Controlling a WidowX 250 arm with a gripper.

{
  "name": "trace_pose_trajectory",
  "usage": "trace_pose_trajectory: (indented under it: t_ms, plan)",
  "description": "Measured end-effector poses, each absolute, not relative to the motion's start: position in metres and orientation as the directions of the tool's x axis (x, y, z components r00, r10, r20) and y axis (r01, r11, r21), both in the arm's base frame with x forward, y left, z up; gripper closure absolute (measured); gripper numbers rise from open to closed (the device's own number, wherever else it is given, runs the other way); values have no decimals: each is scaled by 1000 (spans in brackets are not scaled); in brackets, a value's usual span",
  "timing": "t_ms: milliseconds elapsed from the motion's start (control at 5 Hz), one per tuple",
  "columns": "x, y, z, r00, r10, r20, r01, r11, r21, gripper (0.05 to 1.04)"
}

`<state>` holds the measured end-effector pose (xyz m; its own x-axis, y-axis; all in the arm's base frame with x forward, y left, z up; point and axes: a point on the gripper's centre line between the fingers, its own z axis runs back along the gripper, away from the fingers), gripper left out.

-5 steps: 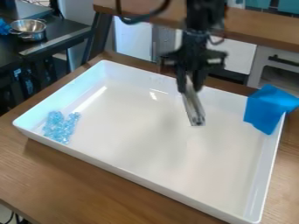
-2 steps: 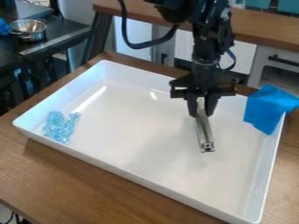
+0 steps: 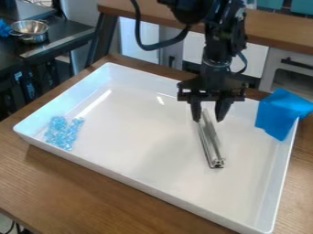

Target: Sweep into pile

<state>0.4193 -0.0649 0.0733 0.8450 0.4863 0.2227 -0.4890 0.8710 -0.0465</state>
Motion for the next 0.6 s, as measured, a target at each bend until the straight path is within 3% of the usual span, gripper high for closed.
trace_pose_trajectory:
  t_ms: [200,400,600]
  plan:
    - [415,-64,74,860,472,195,-477,879,-27,128]
    - [415,-56,90,864,474,170,-474,879,-46,80]
    - [414,-33,137,875,467,130,-455,884,-112,82]
